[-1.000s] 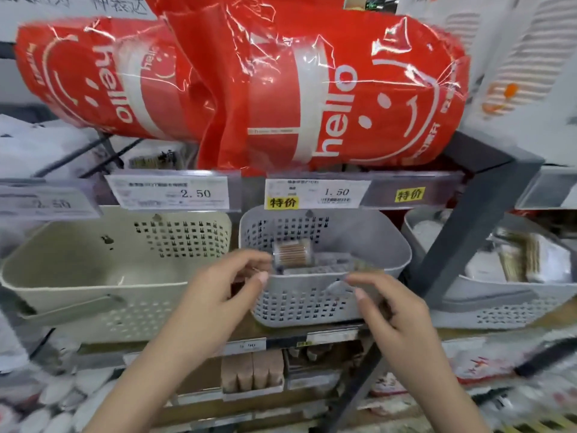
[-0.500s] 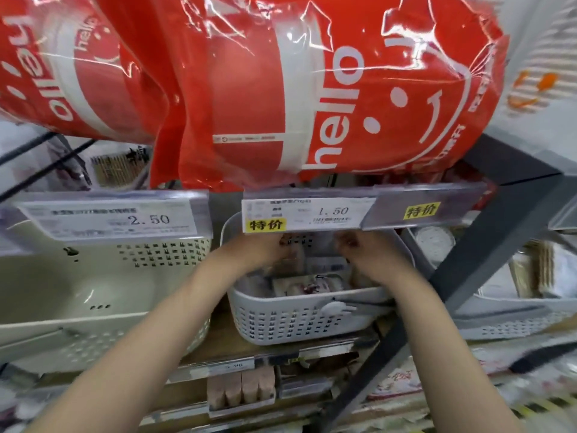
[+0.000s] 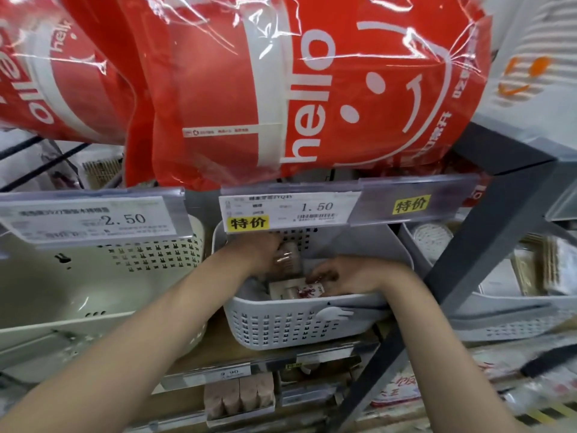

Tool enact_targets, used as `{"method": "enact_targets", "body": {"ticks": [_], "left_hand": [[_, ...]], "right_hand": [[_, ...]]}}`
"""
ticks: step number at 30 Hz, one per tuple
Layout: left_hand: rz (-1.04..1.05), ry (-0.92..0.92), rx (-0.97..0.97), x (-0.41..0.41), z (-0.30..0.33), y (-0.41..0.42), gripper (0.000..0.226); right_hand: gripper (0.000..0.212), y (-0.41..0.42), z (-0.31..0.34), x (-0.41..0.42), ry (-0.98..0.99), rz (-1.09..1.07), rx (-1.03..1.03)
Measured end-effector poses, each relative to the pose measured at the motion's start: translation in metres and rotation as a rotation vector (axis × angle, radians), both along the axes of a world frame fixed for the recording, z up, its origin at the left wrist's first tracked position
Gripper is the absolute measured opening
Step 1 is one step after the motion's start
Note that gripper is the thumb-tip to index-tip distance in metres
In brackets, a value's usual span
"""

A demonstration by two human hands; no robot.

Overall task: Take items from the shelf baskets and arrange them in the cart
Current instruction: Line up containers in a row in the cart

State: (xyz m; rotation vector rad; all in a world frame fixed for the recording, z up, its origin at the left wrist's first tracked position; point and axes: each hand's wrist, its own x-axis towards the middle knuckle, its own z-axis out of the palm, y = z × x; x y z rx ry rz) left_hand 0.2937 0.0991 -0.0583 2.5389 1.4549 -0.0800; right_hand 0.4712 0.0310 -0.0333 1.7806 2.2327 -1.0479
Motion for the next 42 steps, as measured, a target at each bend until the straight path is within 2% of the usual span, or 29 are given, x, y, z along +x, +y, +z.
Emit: {"method": "enact_targets", "body": {"ticks": [4,6,11,13,16,20,25,27,29,31,35,38,42], "left_hand": [[-0.020,0.082,0.035,0.001,-0.001,0.000,0.044],[-0.020,0.136,0.086,0.002,0.000,0.000,0.043],[0.016,0.168,0.146,0.004,0.010,-0.006,0.031],[0.050,0.117,0.154,0.002,0.016,-0.010,0.034],[0.102,0.053,0.278,-0.005,0.024,-0.020,0.044],[0.211,-0.072,0.432,-0.018,0.035,-0.046,0.054],[0.374,-0.202,0.748,-0.027,0.049,-0.105,0.056],[0.432,-0.277,0.849,-0.027,0.044,-0.127,0.060],[0.481,-0.374,0.890,-0.026,0.034,-0.147,0.063],[0.522,-0.469,0.914,-0.025,0.026,-0.168,0.063],[0.650,-0.683,0.882,-0.022,0.016,-0.214,0.061],[0.807,-0.772,0.832,-0.029,0.006,-0.253,0.061],[1.042,-0.829,0.778,-0.041,-0.010,-0.308,0.058]], "right_hand": [[0.037,0.002,0.001,-0.001,-0.089,-0.003,0.027],[0.040,0.002,0.001,-0.001,-0.031,-0.083,0.067],[0.028,-0.002,-0.002,0.001,0.238,-0.269,0.287],[0.037,-0.003,-0.004,0.002,0.231,-0.299,0.414],[0.054,-0.001,-0.005,0.004,0.284,-0.346,0.518],[0.058,-0.003,-0.004,0.001,0.441,-0.341,0.610],[0.039,-0.020,0.004,-0.009,0.648,-0.157,0.748],[0.042,-0.028,0.003,-0.012,0.660,-0.062,0.803],[0.056,-0.035,-0.001,-0.012,0.627,-0.007,0.895],[0.068,-0.040,-0.003,-0.012,0.610,0.056,1.024],[0.068,-0.056,-0.005,-0.017,0.735,0.248,1.279],[0.068,-0.074,-0.005,-0.035,0.876,0.375,1.258],[0.070,-0.103,-0.015,-0.075,0.989,0.492,1.102]]}}
